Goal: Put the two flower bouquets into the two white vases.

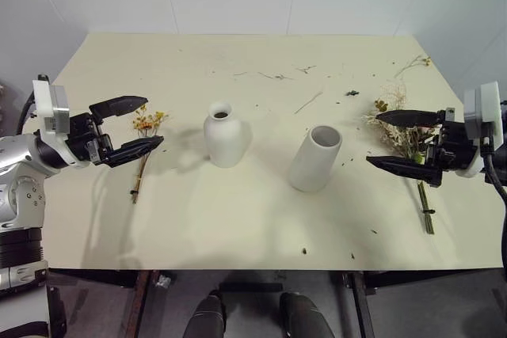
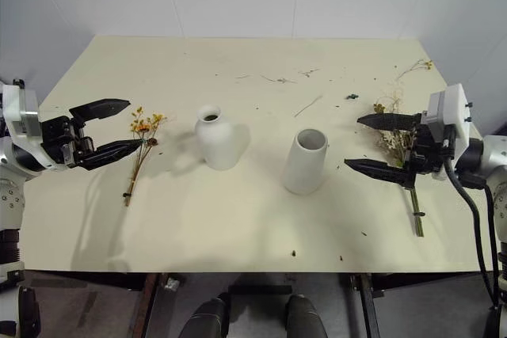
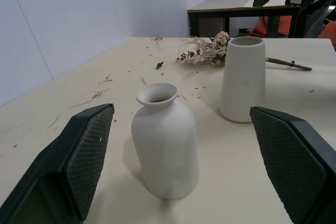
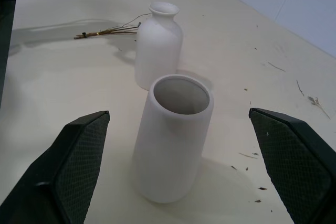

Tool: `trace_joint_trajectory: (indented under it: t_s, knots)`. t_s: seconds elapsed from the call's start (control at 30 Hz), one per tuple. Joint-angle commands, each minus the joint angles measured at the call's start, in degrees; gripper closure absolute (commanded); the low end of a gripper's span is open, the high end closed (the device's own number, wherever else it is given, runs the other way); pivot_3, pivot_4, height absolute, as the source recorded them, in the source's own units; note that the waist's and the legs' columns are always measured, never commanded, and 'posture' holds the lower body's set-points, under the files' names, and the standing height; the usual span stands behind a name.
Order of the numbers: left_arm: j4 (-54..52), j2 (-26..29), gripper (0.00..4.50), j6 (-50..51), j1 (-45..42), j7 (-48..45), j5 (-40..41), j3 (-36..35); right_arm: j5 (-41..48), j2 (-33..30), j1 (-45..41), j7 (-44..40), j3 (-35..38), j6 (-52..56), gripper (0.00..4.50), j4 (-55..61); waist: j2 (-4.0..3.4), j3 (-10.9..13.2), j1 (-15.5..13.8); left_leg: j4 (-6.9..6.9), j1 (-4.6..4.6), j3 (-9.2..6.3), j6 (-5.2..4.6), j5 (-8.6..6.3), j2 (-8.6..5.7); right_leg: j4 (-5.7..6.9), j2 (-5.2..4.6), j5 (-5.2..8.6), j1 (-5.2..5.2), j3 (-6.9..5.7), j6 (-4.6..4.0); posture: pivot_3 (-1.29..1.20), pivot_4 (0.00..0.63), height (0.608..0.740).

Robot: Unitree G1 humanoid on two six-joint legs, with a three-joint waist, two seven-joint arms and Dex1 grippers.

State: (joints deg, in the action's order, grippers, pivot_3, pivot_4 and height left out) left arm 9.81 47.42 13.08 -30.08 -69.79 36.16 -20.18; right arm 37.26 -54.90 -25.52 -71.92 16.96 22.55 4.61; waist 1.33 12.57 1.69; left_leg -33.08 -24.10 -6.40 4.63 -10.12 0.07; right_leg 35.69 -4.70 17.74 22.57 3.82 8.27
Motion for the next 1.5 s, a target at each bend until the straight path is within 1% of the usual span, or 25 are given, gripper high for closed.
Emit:
trace_joint_trajectory:
  t_s: [0.03,0.1,0.2,0.27,0.33,0.43,0.6,0.7,0.8,0.93,1.13,1.17,1.23,1.27,1.3,1.47,1.5]
  knots:
    - [-0.91,0.45,0.07,-0.41,-0.64,-0.15,0.3,-0.64,-0.78,0.02,-0.02,0.14,1.49,-2.26,0.0,-0.38,0.0,0.0,-0.02,0.0,0.0,0.0,0.0,0.0,0.0,0.0,0.0,0.0,0.0,0.0,0.0,0.0,0.15,0.74]
    - [-1.42,-0.35,0.07,-0.04,-0.95,0.46,0.85,-0.6,-3.39,-0.81,-1.18,2.47,0.86,-1.89,0.0,-4.4,0.0,0.0,-0.03,-0.02,0.0,0.0,0.0,0.0,0.0,0.0,0.0,0.0,-0.01,0.0,0.0,0.0,0.15,0.74]
    - [-3.88,-0.79,0.07,1.75,-0.98,-0.36,2.19,0.43,-10.28,-6.08,-4.34,9.74,-2.1,6.31,0.0,-12.34,0.0,0.0,-0.05,-0.08,0.0,0.01,0.0,0.0,-0.03,0.0,-0.02,-0.01,-0.03,0.02,0.0,0.0,0.15,0.74]
    - [-5.68,-0.88,0.07,3.15,-1.41,-0.96,2.89,1.3,-11.33,-8.14,-7.2,12.99,-3.01,12.94,0.0,-15.6,-0.01,0.01,-0.18,-0.1,-0.02,0.02,0.0,0.0,-0.03,0.0,-0.03,0.04,0.0,0.02,-0.12,0.0,0.15,0.74]
    - [-7.51,-1.48,0.07,4.5,-2.19,-0.63,3.78,1.87,-11.46,-9.79,-9.37,13.54,-4.63,19.51,0.0,-16.91,-0.01,0.01,-0.11,-0.04,-0.03,0.01,0.0,0.01,-0.03,-0.02,-0.03,0.16,0.03,0.03,-0.34,0.0,0.15,0.74]
    - [-10.48,-2.4,0.07,5.82,-2.39,-0.27,4.76,2.77,-14.4,-12.02,-11.62,13.85,-9.05,26.05,0.0,-20.06,-0.01,0.0,0.01,0.02,-0.02,0.01,0.0,-0.01,0.01,-0.01,-0.01,0.09,0.04,0.02,-0.2,0.0,0.15,0.74]
    - [-13.26,-3.37,0.07,6.44,-2.03,-0.01,5.14,3.51,-18.21,-11.19,-18.13,16.45,-15.0,36.43,0.0,-28.11,-0.07,0.03,0.28,0.0,-0.03,0.09,-0.02,-0.06,0.01,-0.01,-0.01,0.04,0.1,0.07,-0.09,0.0,0.15,0.74]
    - [-14.55,-3.83,0.07,6.47,-1.5,0.34,5.39,3.28,-21.07,-9.16,-21.84,17.31,-18.83,38.38,0.0,-34.15,-0.08,0.04,0.33,-0.01,-0.02,0.1,-0.02,-0.06,0.01,-0.01,0.0,0.04,0.11,0.08,-0.09,0.0,0.15,0.74]
    - [-15.48,-4.17,0.07,6.76,-1.08,0.91,5.81,3.23,-23.46,-7.67,-23.96,16.24,-21.68,37.21,0.0,-39.44,-0.07,0.04,0.27,-0.01,-0.04,0.11,-0.02,-0.06,0.01,-0.02,0.0,0.03,0.1,0.09,-0.07,0.0,0.15,0.74]
    - [-16.24,-4.78,0.07,6.61,-0.24,1.64,5.73,3.22,-25.4,-4.34,-27.15,16.0,-22.92,36.87,0.0,-47.47,-0.08,0.04,0.25,-0.02,-0.05,0.12,-0.02,-0.06,-0.01,-0.02,0.0,0.0,0.1,0.1,-0.02,0.0,0.15,0.74]
    - [-17.53,-3.62,0.07,7.37,1.73,2.5,6.46,1.57,-29.28,-0.72,-28.68,14.41,-25.5,32.34,0.0,-53.32,-0.02,0.01,0.54,-0.07,-0.03,0.12,-0.02,-0.06,0.0,0.01,0.03,-0.01,0.08,0.11,0.02,0.0,0.15,0.74]
    - [-17.62,-3.38,0.0,7.48,1.83,2.64,6.53,1.29,-29.79,-0.15,-29.52,14.78,-25.29,31.39,0.39,-54.83,0.02,-0.01,0.67,-0.11,-0.03,0.12,-0.01,-0.06,0.0,0.01,0.03,-0.02,0.05,0.11,0.03,0.0,0.15,0.74]
    - [-17.97,-2.89,0.0,7.63,2.2,2.67,6.61,0.7,-30.66,0.95,-31.29,16.23,-24.16,29.54,0.9,-58.11,0.03,-0.02,0.99,-0.2,-0.02,0.12,-0.01,-0.06,-0.01,0.02,0.03,-0.05,0.01,0.11,0.07,0.0,0.15,0.74]
    - [-18.06,-2.76,0.0,7.72,2.24,2.64,6.67,0.58,-31.09,1.23,-31.96,16.47,-23.98,28.74,1.34,-59.28,0.03,-0.02,1.17,-0.21,0.0,0.12,-0.01,-0.05,-0.01,0.01,0.03,-0.07,-0.02,0.12,0.07,0.0,0.15,0.74]
    - [-18.04,-2.6,0.0,7.71,2.28,2.52,6.65,0.48,-31.18,1.45,-32.69,16.59,-23.53,28.26,1.61,-60.2,0.03,-0.02,1.38,-0.23,0.01,0.12,-0.01,-0.05,-0.01,0.01,0.03,-0.07,-0.04,0.12,0.07,0.0,0.15,0.74]
    - [-16.99,-2.62,0.0,7.24,1.55,2.06,6.09,0.83,-31.44,1.75,-35.1,16.92,-21.19,26.39,3.4,-62.24,0.02,-0.01,1.67,-0.2,0.03,0.12,-0.02,-0.04,-0.01,0.07,0.05,-0.06,-0.01,0.15,0.06,0.0,0.15,0.74]
    - [-16.57,-2.82,0.0,7.14,1.03,1.79,6.05,1.22,-30.81,1.42,-35.07,17.58,-19.71,25.92,3.75,-62.07,0.01,-0.01,1.65,-0.19,0.03,0.12,-0.02,-0.04,-0.01,0.09,0.04,-0.06,0.0,0.16,0.07,0.0,0.15,0.74]
